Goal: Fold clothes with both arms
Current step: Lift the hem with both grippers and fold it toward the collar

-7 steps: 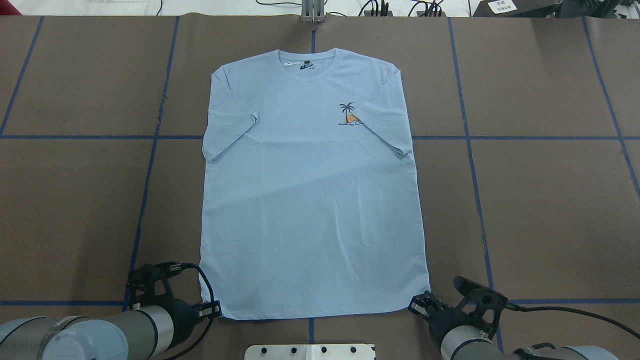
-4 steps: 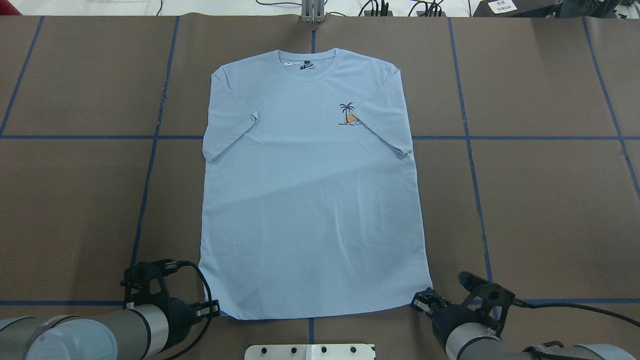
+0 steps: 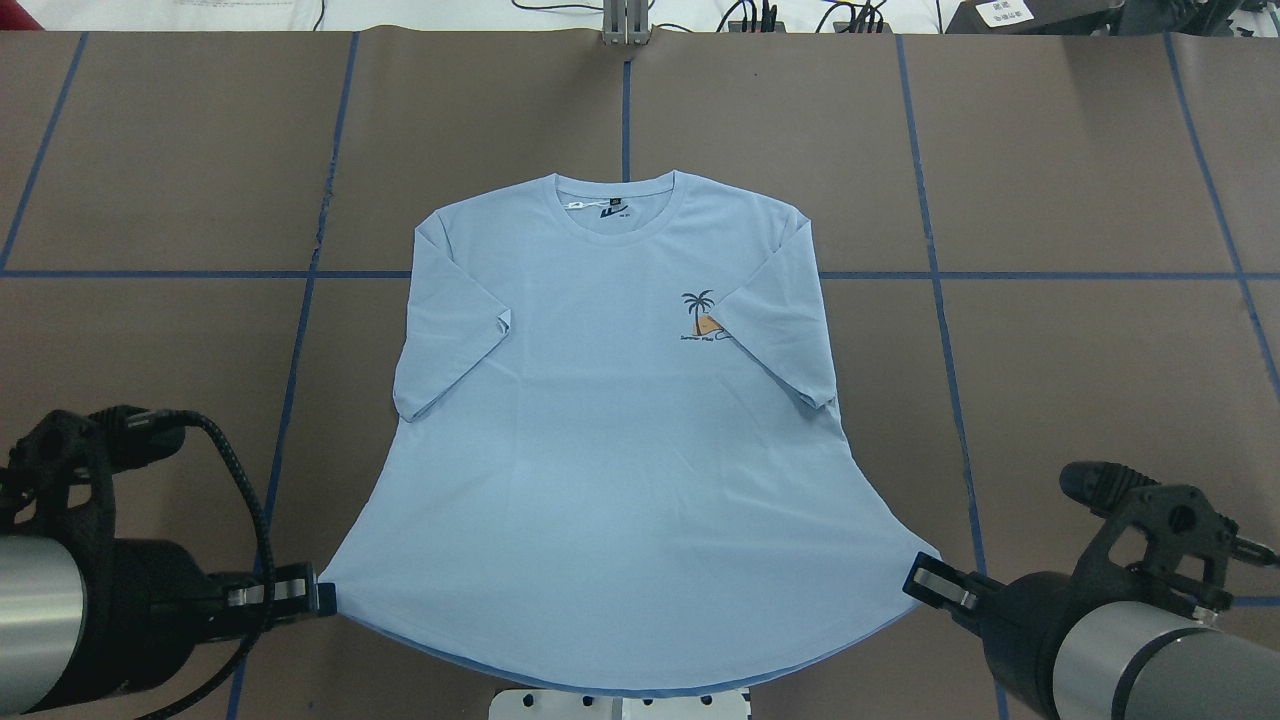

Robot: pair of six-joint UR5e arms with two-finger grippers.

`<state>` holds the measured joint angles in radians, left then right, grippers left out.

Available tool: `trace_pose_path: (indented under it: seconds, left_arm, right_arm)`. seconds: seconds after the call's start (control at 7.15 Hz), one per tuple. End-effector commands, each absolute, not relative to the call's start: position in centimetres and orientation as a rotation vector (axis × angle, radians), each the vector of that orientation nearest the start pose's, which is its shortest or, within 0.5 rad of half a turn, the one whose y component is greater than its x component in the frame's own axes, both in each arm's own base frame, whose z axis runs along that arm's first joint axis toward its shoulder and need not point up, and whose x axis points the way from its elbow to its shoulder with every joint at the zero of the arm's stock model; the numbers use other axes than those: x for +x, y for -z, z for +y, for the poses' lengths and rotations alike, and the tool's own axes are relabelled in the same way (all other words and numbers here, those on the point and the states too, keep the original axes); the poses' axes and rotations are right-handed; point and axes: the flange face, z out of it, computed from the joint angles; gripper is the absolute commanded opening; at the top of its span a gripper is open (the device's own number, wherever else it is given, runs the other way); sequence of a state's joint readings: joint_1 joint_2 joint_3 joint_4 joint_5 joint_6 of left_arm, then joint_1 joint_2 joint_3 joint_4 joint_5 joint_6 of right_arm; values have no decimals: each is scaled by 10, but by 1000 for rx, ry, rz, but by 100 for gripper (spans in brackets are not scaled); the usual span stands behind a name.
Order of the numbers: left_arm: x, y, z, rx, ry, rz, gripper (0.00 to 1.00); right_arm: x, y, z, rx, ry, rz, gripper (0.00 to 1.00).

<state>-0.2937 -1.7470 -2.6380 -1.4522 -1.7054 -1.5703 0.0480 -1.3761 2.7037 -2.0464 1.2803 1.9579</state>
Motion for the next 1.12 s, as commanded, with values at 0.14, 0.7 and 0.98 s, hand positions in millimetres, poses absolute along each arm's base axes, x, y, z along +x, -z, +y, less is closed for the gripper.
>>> trace_pose_path:
  seconds: [0.14, 0.7, 0.98]
  left_arm:
    - [273, -147, -315, 256, 147, 1057, 0]
    - [307, -177, -420, 308, 159, 886, 0]
    - [346, -205, -470, 321, 188, 840, 0]
  right_arm:
    - [-313, -148, -275, 201, -541, -855, 0]
    - [-338, -164, -405, 245, -581, -752, 0]
    - [-388, -203, -473, 282, -602, -781, 0]
